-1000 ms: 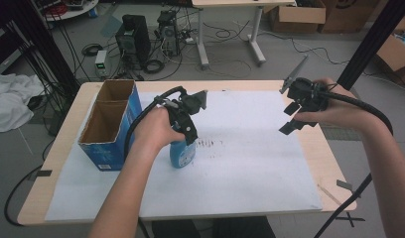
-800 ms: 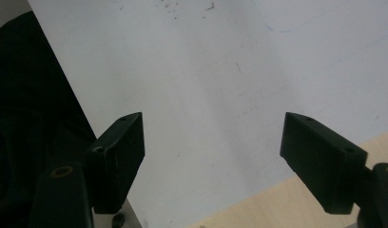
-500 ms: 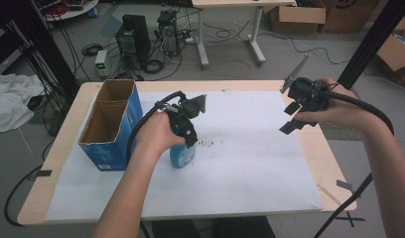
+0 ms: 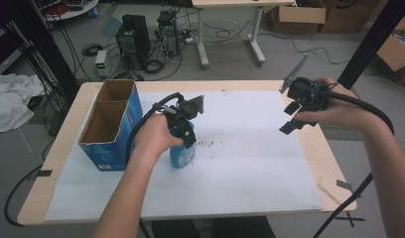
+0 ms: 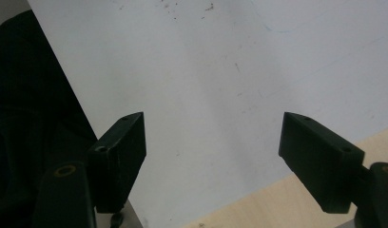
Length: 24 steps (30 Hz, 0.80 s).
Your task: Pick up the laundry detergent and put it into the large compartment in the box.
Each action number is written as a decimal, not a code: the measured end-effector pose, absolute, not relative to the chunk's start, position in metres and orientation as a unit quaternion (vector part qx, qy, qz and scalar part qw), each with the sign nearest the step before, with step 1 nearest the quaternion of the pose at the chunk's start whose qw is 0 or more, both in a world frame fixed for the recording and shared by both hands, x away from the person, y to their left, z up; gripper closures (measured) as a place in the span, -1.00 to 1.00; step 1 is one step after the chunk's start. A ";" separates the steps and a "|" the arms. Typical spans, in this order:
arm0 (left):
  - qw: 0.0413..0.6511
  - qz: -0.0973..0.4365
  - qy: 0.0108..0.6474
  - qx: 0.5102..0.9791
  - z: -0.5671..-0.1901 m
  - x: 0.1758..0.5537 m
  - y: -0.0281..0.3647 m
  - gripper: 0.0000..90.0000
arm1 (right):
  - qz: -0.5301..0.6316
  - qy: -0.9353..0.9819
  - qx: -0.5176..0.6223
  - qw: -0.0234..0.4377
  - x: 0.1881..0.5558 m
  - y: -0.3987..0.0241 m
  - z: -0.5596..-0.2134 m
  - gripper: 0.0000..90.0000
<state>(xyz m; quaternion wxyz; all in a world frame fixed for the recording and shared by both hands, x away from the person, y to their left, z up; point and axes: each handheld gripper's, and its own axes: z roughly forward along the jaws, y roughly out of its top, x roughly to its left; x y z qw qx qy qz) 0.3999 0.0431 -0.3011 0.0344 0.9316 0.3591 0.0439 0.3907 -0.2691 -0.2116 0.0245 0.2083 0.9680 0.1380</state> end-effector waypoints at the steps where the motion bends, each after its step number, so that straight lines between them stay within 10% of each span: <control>1: 0.034 0.044 0.359 0.932 -0.301 0.400 0.043 -0.53 | 0.137 0.968 0.208 0.024 0.391 -0.269 -0.212 -0.46; 24: 0.039 0.037 0.371 0.927 -0.300 0.403 0.043 -0.47 | 0.135 0.969 0.208 0.022 0.392 -0.271 -0.216 -0.46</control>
